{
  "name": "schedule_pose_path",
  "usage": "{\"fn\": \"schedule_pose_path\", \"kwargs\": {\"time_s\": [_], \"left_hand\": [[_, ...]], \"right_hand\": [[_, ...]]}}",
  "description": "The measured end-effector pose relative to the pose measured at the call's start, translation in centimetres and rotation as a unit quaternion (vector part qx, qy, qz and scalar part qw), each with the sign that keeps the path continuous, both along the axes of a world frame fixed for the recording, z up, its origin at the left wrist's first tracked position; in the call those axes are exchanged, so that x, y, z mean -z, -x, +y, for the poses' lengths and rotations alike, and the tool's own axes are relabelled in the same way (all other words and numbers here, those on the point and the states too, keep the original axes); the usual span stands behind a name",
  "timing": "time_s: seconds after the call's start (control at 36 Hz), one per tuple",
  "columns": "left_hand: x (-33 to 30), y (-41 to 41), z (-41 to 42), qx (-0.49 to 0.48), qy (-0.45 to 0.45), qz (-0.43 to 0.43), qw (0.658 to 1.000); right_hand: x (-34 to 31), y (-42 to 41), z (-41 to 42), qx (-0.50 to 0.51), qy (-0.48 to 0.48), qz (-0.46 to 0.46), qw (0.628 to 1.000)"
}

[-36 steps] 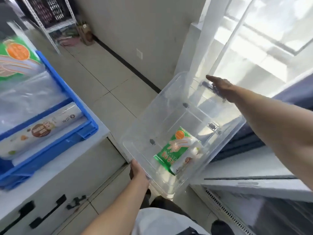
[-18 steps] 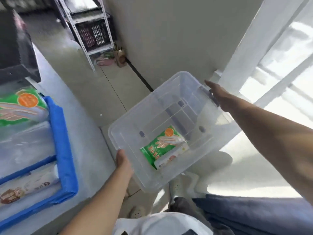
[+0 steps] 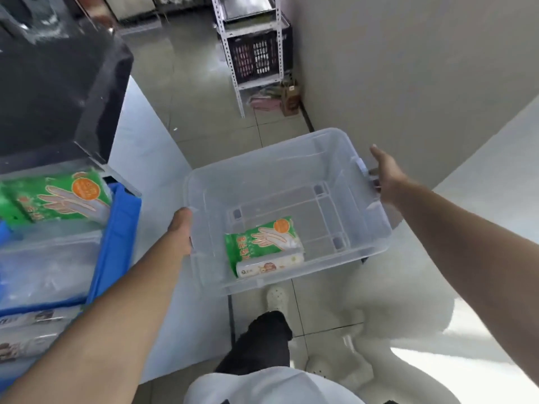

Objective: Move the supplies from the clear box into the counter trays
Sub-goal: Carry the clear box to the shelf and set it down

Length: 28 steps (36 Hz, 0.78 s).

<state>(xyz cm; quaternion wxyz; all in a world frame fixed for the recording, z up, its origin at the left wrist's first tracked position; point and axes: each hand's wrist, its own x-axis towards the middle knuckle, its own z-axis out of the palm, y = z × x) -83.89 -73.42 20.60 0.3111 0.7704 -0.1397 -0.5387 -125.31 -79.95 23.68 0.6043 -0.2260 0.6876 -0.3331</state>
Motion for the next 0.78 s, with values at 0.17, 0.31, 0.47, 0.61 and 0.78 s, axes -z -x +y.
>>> {"fn": "schedule_pose_path", "kwargs": {"time_s": [0.17, 0.31, 0.47, 0.61, 0.78], "left_hand": [[1.5, -0.6, -8.9, -0.002, -0.028, -0.020, 0.999], [3.1, -1.1, -17.5, -0.008, -0.071, 0.001, 0.997], [2.8, -2.7, -28.1, 0.019, -0.091, 0.000, 0.996], [1.8, -3.6, -36.9, 0.032, -0.086, -0.002, 0.996], [3.0, -5.5, -47.9, 0.002, -0.073, -0.022, 0.997]], "right_hand": [[3.7, 0.1, -9.1, -0.019, -0.059, 0.016, 0.998], [5.5, 0.9, -16.9, -0.037, -0.106, 0.053, 0.992], [5.2, 1.4, -25.5, -0.022, -0.105, 0.067, 0.992], [4.7, 1.2, -32.4, -0.002, -0.098, 0.041, 0.994], [6.4, 0.6, -43.4, -0.024, -0.114, 0.022, 0.993]]}}
